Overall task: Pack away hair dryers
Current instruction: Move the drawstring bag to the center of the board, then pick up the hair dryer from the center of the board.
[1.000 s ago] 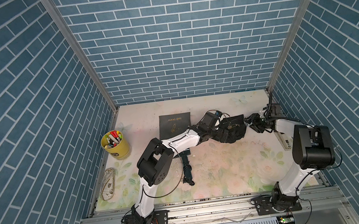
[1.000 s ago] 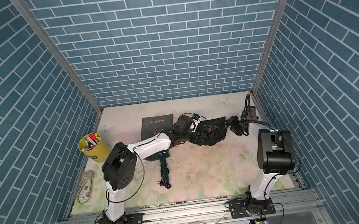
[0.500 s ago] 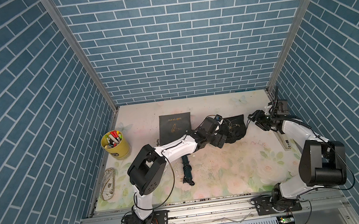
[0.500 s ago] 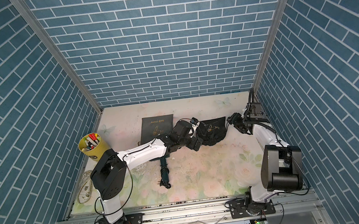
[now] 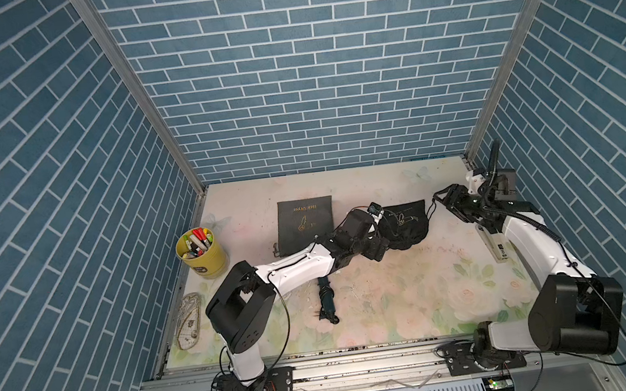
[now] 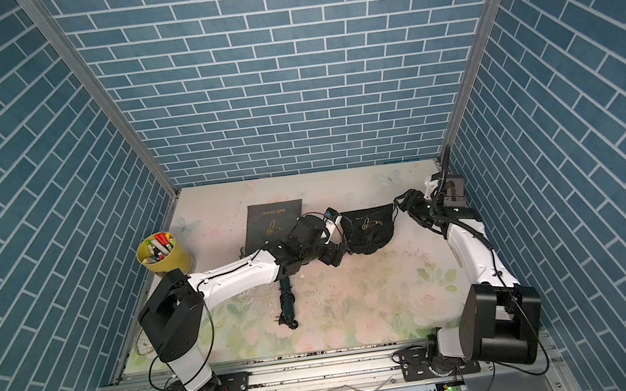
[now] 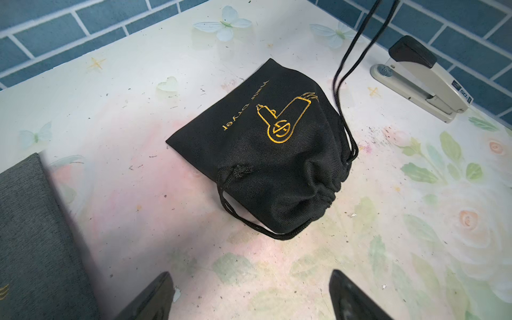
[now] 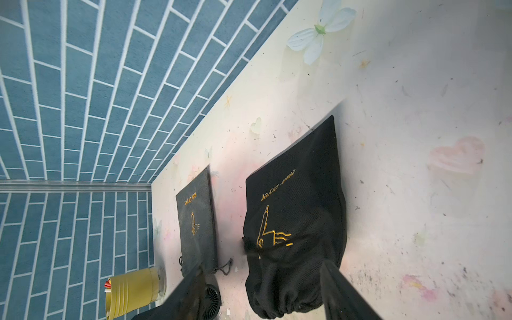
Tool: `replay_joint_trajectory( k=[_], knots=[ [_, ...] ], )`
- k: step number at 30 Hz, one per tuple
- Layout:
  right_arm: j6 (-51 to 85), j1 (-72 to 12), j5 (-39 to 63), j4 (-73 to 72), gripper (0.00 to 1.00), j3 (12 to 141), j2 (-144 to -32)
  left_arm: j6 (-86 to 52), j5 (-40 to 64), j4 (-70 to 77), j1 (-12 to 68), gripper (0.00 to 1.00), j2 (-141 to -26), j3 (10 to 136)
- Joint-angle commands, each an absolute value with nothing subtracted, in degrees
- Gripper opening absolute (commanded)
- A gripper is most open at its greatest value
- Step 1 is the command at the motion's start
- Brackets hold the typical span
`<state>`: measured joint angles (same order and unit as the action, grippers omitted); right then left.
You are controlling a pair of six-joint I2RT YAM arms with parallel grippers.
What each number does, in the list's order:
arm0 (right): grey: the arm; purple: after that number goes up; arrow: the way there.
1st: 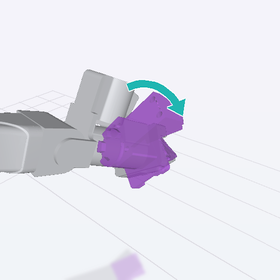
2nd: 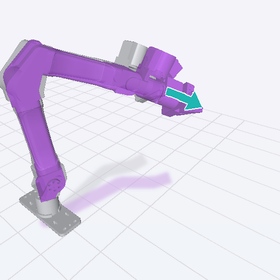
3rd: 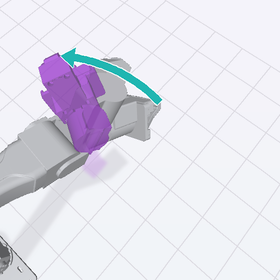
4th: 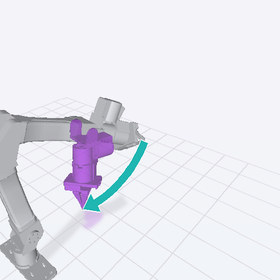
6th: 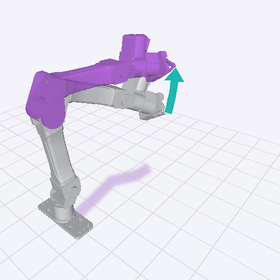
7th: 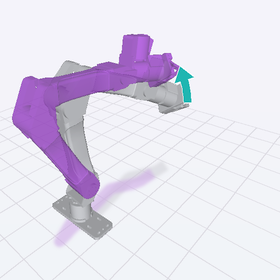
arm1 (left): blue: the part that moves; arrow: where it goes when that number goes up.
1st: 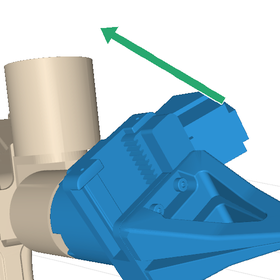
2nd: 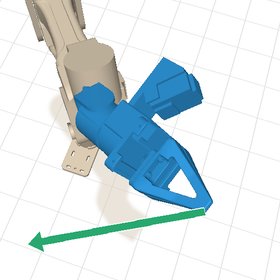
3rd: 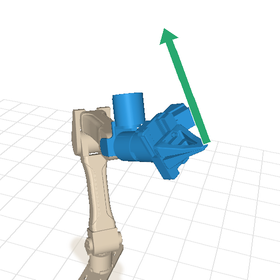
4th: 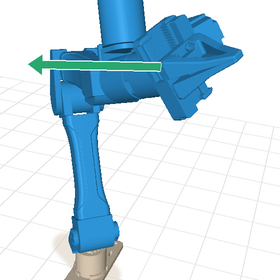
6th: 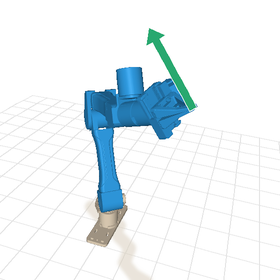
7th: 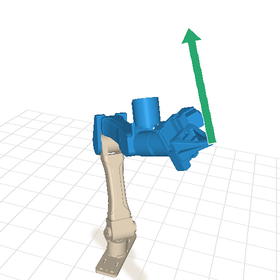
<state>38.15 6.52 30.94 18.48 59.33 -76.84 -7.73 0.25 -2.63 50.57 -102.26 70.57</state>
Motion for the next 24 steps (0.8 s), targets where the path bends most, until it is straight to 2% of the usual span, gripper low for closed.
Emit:
replay_joint_trajectory(
  k=[1,8,9,10,12,18,24],
  knots=[
    [39.6,6.9,32.5,20.1,0.67,61.5,-75.1,-7.5,1.0,-2.3,50.8,0.83,-101.3,69.6],
    [41.3,7.5,34.5,19.0,0.67,61.3,-74.9,-8.4,1.7,-1.9,50.9,0.55,-101.3,69.5],
    [41.3,7.5,34.9,18.7,0.67,60.9,-74.4,-8.7,0.9,-1.6,50.9,0.54,-100.8,69.0],
    [40.9,7.4,34.9,18.7,0.67,60.6,-74.1,-9.0,0.1,-1.3,50.8,0.55,-100.1,68.3],
    [40.6,7.2,34.6,18.8,0.66,59.3,-72.8,-9.5,-2.1,-0.1,50.8,0.72,-98.0,66.4],
    [40.2,0.7,32.6,15.4,0.67,54.1,-69.1,-10.9,-9.0,5.6,50.6,0.99,-89.5,56.6],
    [40.2,-8.7,31.3,9.8,0.66,49.2,-69.0,-13.5,-15.5,6.9,49.4,1.00,-79.1,46.8]
  ],
)
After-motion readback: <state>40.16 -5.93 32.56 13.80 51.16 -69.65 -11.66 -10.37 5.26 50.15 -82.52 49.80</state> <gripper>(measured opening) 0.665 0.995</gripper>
